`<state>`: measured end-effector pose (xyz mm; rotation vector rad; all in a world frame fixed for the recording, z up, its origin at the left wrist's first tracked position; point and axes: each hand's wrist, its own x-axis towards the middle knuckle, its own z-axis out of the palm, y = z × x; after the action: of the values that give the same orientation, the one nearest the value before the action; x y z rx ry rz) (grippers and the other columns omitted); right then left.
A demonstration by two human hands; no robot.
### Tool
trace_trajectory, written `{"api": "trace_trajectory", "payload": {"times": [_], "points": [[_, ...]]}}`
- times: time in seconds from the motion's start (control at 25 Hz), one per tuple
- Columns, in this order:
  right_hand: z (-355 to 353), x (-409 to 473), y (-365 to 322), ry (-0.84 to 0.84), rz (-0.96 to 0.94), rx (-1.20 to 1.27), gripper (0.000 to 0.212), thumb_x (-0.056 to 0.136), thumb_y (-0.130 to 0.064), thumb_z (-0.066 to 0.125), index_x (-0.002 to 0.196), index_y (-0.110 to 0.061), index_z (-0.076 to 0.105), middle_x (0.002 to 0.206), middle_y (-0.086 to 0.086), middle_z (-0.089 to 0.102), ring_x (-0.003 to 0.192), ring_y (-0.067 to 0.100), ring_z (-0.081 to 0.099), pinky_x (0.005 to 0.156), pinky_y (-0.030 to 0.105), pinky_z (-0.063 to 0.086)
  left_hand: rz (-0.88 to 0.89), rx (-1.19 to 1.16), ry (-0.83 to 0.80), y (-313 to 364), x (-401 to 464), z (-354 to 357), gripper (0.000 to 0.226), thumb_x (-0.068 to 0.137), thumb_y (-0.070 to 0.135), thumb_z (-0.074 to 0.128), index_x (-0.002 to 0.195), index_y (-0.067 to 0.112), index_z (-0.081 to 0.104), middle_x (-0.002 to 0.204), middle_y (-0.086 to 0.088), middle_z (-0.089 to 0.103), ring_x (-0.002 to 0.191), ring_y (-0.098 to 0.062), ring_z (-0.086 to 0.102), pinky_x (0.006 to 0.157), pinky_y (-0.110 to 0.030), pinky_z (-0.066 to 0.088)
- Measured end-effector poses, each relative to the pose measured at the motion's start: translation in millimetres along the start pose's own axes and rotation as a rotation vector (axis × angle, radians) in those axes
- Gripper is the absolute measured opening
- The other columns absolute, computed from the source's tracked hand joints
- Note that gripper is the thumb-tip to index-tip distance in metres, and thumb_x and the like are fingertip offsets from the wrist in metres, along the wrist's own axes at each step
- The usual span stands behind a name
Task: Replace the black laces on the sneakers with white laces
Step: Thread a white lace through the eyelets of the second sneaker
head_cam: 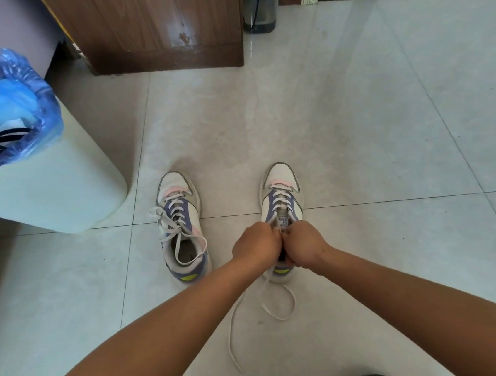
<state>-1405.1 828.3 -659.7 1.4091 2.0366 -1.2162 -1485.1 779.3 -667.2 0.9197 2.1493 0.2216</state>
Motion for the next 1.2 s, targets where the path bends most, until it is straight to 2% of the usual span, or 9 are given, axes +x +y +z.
{"api": "trace_trajectory", "payload": {"times": [0.08, 0.2, 0.36, 0.48, 0.72, 0.84, 1.0, 1.12, 1.2], "points": [[-1.5, -3.6, 4.0, 0.044, 0.061, 0.188, 0.040, 0.093, -0.006, 0.037, 0.055, -0.009, 0.047, 0.053, 0.010, 0.050, 0.041, 0.015, 0.041, 0.037, 0.021, 0.033, -0.053, 0.014, 0.029, 4.3, 0.6, 0.8, 0.037, 0.097, 0.038, 0.041, 0.102, 0.008, 0.063, 0.103, -0.008, 0.065, 0.097, -0.027, 0.061, 0.070, -0.029, 0.038], [-2.9, -3.6, 12.8, -0.049, -0.020, 0.010, 0.042, 0.090, -0.003, 0.035, 0.052, -0.005, 0.052, 0.052, 0.011, 0.053, 0.042, 0.017, 0.044, 0.047, 0.026, 0.043, -0.025, 0.148, 0.044, 7.9, -3.1, 0.8, 0.025, 0.092, 0.032, 0.050, 0.097, 0.013, 0.064, 0.101, -0.005, 0.066, 0.097, -0.025, 0.062, 0.068, -0.027, 0.038], [-4.1, -4.3, 19.5, 0.182, 0.019, -0.221, 0.031, 0.095, -0.024, 0.037, 0.086, -0.011, 0.064, 0.076, 0.005, 0.062, 0.078, 0.025, 0.063, 0.064, 0.029, 0.042, 0.060, -0.006, -0.069, 2.3, -9.2, 1.0, 0.024, 0.089, 0.022, 0.051, 0.066, 0.015, 0.049, 0.070, -0.002, 0.054, 0.076, -0.025, 0.055, 0.058, -0.026, 0.034], [-5.1, -2.7, 20.4, 0.265, 0.023, -0.360, 0.028, 0.096, -0.028, 0.040, 0.100, -0.010, 0.061, 0.101, 0.008, 0.065, 0.096, 0.027, 0.062, 0.067, 0.028, 0.038, 0.126, -0.072, -0.091, -9.9, -16.1, -0.1, 0.032, 0.093, 0.027, 0.051, 0.064, 0.019, 0.039, 0.071, 0.001, 0.049, 0.074, -0.019, 0.047, 0.060, -0.028, 0.031], [0.8, 2.8, 24.2, 0.341, 0.061, -0.226, 0.024, 0.091, -0.025, 0.043, 0.092, -0.012, 0.064, 0.096, 0.007, 0.067, 0.082, 0.025, 0.059, 0.063, 0.027, 0.034, 0.216, -0.380, -0.130, -22.1, -26.8, -15.6, 0.031, 0.094, 0.032, 0.055, 0.072, 0.012, 0.061, 0.061, 0.005, 0.063, 0.061, -0.009, 0.058, 0.063, -0.020, 0.043], [-2.4, 5.1, 23.1, 0.333, 0.081, -0.259, 0.032, 0.095, -0.031, 0.037, 0.094, -0.011, 0.062, 0.098, 0.007, 0.066, 0.090, 0.027, 0.061, 0.065, 0.028, 0.035, 0.256, -0.484, -0.210, -22.4, -37.6, -24.7, 0.032, 0.098, 0.023, 0.046, 0.071, 0.013, 0.061, 0.060, 0.001, 0.063, 0.057, -0.009, 0.058, 0.063, -0.019, 0.045], [-4.8, 4.4, 20.4, 0.304, 0.045, -0.362, 0.019, 0.092, -0.024, 0.043, 0.093, -0.014, 0.059, 0.097, 0.006, 0.064, 0.091, 0.026, 0.061, 0.065, 0.028, 0.036, 0.249, -0.466, -0.197, -20.9, -46.3, -25.3, 0.030, 0.098, 0.018, 0.044, 0.074, 0.013, 0.060, 0.058, 0.004, 0.062, 0.056, -0.007, 0.058, 0.063, -0.018, 0.045], [-8.0, -2.5, 24.5, 0.257, 0.005, -0.090, 0.025, 0.089, -0.024, 0.047, 0.071, -0.010, 0.058, 0.074, 0.004, 0.058, 0.070, 0.022, 0.053, 0.058, 0.027, 0.035, 0.190, -0.515, -0.135, -20.8, -43.7, -28.8, 0.030, 0.099, 0.017, 0.043, 0.075, 0.012, 0.059, 0.061, 0.000, 0.062, 0.058, -0.013, 0.058, 0.069, -0.026, 0.049], [-17.3, -15.9, 25.2, 0.162, 0.033, 0.392, 0.029, 0.088, -0.016, 0.050, 0.063, -0.010, 0.063, 0.062, 0.001, 0.056, 0.059, 0.016, 0.048, 0.056, 0.025, 0.035, 0.124, -0.632, -0.148, -20.3, -46.5, -31.5, 0.029, 0.099, 0.013, 0.042, 0.076, 0.009, 0.060, 0.061, -0.003, 0.062, 0.057, -0.016, 0.059, 0.064, -0.024, 0.051]]}}
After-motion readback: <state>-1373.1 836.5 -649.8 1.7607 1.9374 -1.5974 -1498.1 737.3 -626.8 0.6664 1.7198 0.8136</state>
